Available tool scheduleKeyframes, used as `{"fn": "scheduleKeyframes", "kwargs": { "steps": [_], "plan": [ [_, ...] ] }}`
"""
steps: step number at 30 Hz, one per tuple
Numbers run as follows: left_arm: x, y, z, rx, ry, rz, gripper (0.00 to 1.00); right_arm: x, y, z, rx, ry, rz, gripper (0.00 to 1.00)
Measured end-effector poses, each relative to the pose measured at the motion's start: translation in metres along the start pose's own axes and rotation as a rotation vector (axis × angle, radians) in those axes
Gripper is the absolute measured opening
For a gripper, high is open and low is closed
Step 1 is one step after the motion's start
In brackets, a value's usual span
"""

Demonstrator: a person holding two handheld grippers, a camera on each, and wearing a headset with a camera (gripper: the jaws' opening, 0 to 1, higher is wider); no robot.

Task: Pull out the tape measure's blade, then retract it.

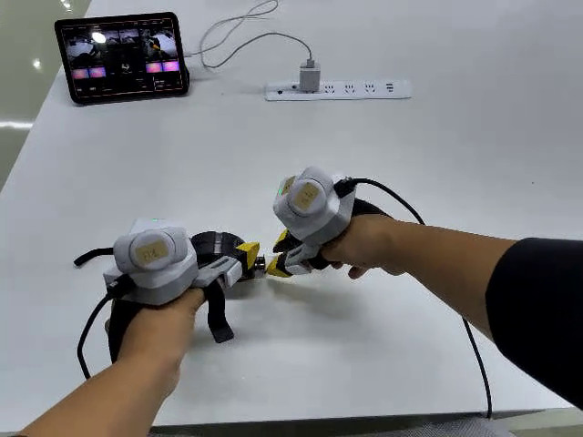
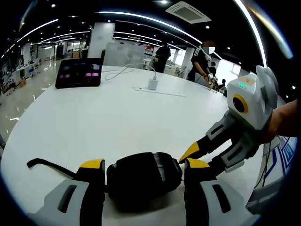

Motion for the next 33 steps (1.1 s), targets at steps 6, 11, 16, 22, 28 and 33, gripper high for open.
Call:
{"fn": "scheduleKeyframes", "kwargs": {
  "steps": [6, 11, 16, 22, 28, 33],
  "plan": [
    [-0.001, -0.002, -0.004, -0.008, 0.03, 0.074, 0.86, -0.005, 0.014, -0.012, 0.05, -0.001, 0.033, 0.4],
    [-0.008, -0.002, -0.01, -0.022, 0.041, 0.049, 0.99, -0.008, 0.031, -0.023, 0.087, 0.017, 0.068, 0.48],
    [-0.015, 0.0, -0.016, -0.024, 0.046, 0.094, 0.99, -0.008, 0.053, -0.036, 0.117, 0.073, 0.108, 0.51],
    [-0.02, 0.004, -0.021, -0.044, 0.08, 0.153, 0.99, -0.006, 0.077, -0.05, 0.143, 0.12, 0.165, 0.54],
    [-0.028, 0.011, -0.028, -0.098, 0.162, 0.16, 0.99, -0.004, 0.095, -0.065, 0.169, 0.152, 0.208, 0.55],
    [-0.035, 0.008, -0.037, -0.063, 0.178, 0.28, 0.99, -0.006, 0.113, -0.07, 0.164, 0.176, 0.224, 0.56]
  ]
}}
Point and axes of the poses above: the centre of the closed fingertips' face, and the gripper's own axes: z roughly forward along the fingers, x roughly to its right, y roughly out of its underside, the point moved 9 cm from there along -z, roughly backward along the fingers, and after that the axes turned 13 degrees about -x, right-handed, at the moved point
